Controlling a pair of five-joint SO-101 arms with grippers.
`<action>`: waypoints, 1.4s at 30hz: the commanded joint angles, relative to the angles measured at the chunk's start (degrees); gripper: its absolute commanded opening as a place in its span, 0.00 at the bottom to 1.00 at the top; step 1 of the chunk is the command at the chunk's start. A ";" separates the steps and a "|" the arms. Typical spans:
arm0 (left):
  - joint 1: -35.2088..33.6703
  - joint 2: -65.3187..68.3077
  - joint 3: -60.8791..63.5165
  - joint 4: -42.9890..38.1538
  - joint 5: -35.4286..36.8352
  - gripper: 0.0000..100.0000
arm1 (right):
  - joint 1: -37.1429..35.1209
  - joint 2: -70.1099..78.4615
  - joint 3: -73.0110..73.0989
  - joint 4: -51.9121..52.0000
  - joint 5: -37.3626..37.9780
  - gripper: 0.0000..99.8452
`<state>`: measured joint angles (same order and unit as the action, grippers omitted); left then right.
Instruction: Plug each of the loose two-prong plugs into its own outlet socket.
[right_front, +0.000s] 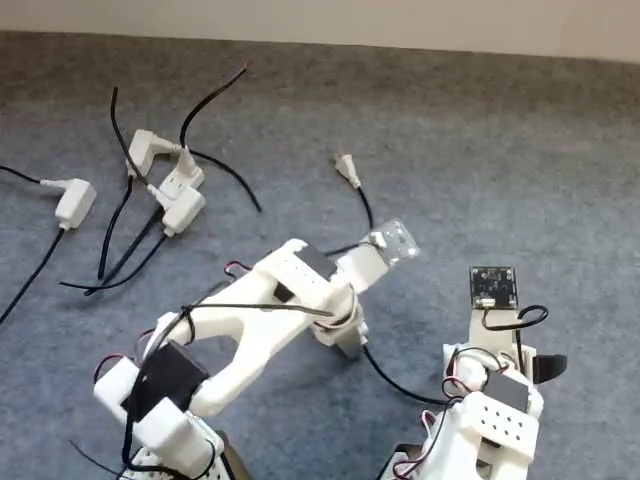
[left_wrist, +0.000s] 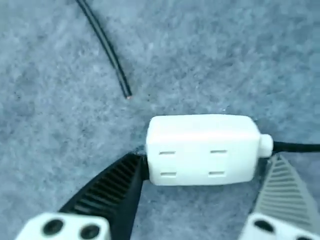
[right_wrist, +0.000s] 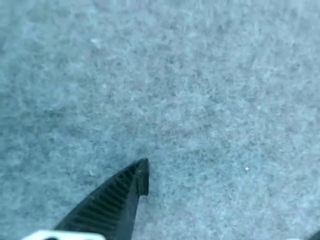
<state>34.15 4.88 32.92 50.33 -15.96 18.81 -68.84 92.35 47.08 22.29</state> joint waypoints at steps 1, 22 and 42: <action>1.01 1.80 -1.19 -0.35 -3.16 0.18 | -0.92 -0.13 -0.04 -0.57 0.70 0.52; -12.88 -14.55 -1.10 29.98 -32.26 0.08 | -3.38 -0.04 1.45 -0.57 0.70 0.52; -16.75 -1.45 -10.51 34.55 -76.04 0.08 | -5.32 -0.13 2.07 -0.66 3.34 0.52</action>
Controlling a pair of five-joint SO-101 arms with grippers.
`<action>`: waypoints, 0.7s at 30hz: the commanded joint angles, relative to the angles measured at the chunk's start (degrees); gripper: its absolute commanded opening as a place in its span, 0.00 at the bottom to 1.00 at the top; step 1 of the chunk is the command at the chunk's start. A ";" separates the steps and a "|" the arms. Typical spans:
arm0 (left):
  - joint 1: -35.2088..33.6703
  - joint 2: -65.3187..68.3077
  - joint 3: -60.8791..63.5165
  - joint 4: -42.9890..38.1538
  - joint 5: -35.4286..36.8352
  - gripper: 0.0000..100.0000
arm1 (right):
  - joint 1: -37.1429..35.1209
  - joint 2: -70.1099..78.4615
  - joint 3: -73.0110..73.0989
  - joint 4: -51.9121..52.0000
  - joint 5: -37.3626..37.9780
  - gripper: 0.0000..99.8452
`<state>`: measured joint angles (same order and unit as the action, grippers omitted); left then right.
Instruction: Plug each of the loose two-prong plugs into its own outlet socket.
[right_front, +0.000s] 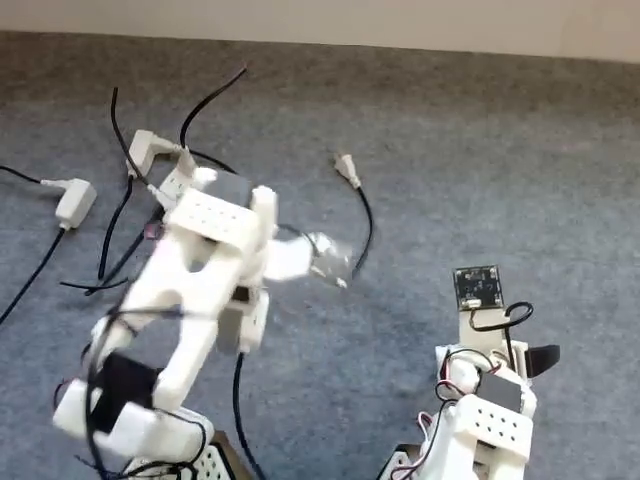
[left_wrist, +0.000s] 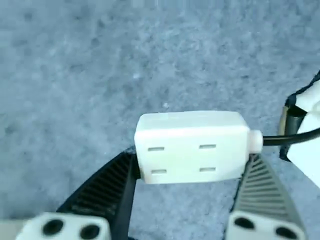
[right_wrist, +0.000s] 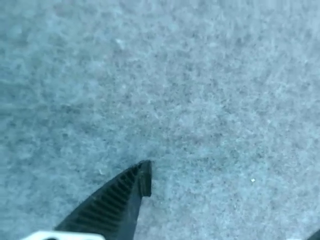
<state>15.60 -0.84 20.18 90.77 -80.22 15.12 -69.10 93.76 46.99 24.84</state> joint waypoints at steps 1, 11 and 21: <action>1.80 6.37 2.59 -8.79 -10.29 0.08 | -1.63 0.13 0.66 -0.57 0.79 0.52; 1.71 18.95 -3.03 -21.89 5.89 0.18 | -1.80 0.13 0.66 -0.57 0.88 0.52; -0.66 14.37 -3.21 -15.82 8.00 0.32 | -1.80 0.13 0.66 -0.57 0.88 0.52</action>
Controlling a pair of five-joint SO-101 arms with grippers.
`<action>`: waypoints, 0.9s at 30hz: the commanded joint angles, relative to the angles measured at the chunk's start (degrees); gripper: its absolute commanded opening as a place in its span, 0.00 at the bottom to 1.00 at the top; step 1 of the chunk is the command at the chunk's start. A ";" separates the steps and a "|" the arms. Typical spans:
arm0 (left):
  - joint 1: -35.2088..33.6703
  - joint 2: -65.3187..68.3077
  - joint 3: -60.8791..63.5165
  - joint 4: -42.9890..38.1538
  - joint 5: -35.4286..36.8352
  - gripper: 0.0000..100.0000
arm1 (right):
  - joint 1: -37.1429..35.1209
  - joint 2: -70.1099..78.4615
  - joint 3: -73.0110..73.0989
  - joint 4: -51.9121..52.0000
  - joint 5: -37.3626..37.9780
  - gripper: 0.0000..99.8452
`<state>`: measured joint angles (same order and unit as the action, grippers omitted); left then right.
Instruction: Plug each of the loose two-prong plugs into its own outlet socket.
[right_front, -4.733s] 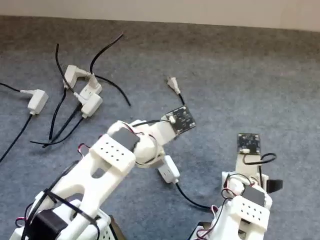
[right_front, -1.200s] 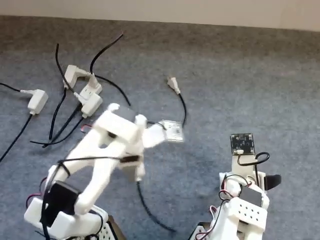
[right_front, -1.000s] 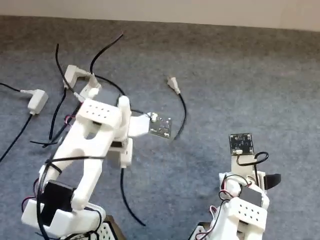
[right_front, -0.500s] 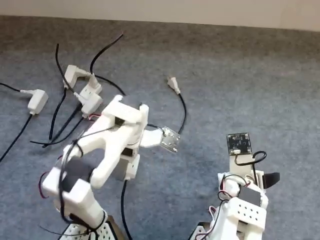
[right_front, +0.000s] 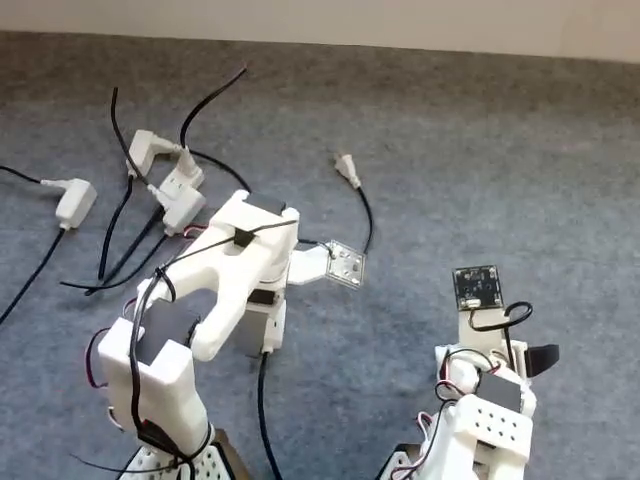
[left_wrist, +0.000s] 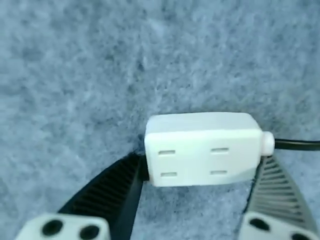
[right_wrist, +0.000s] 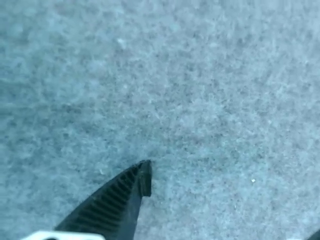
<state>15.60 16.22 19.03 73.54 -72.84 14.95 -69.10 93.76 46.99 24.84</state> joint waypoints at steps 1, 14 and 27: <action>-0.75 -3.65 -2.07 2.81 0.62 0.32 | -1.63 0.13 0.66 -0.57 0.88 0.52; -2.42 -17.80 0.92 17.41 -5.19 0.32 | -1.63 0.13 0.66 -0.48 0.88 0.52; -21.67 -25.27 2.42 -7.56 59.43 0.32 | -1.98 2.86 -10.24 8.75 0.70 0.52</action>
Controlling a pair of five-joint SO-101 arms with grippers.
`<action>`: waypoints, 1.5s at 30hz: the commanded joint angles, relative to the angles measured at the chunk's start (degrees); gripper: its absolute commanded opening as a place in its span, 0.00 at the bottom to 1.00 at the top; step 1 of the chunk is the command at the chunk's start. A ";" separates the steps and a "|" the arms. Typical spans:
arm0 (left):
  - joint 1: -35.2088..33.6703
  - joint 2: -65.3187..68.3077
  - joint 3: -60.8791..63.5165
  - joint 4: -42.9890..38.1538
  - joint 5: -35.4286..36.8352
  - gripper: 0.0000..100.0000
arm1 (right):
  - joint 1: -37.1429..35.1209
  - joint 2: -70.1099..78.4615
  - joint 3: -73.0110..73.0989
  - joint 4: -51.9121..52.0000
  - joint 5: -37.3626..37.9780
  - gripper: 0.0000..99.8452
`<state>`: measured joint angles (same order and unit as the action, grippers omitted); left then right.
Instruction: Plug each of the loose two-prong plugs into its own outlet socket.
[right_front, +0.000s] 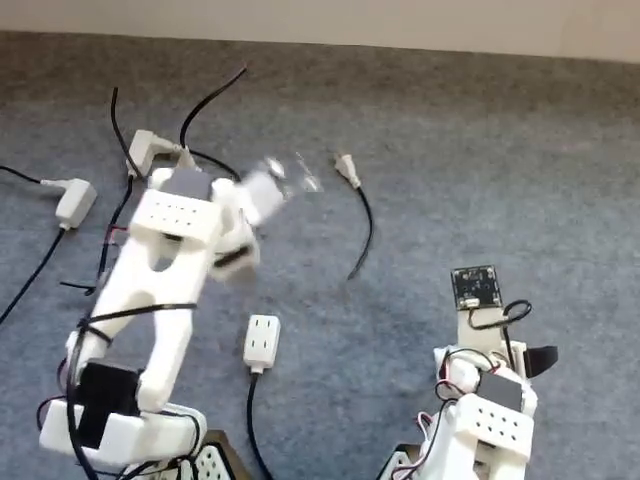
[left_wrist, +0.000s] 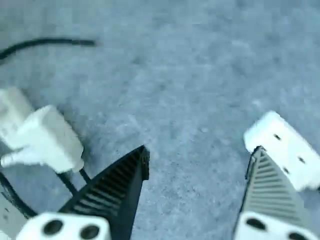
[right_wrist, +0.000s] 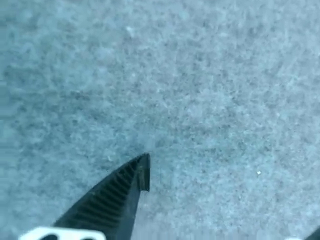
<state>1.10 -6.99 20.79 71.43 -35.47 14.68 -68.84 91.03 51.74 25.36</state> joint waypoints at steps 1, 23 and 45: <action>-9.63 -2.07 1.54 -7.03 27.52 0.32 | -2.77 4.97 -11.74 6.20 0.09 0.52; -14.55 -2.07 20.09 -23.03 27.60 0.32 | -26.59 84.26 -93.32 9.27 5.63 0.52; -14.20 -1.98 23.34 -28.31 27.34 0.32 | -31.60 92.79 -100.44 5.67 1.76 0.52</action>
<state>-13.32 -7.08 44.26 43.74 -7.69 -15.65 26.81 -9.10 58.07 27.47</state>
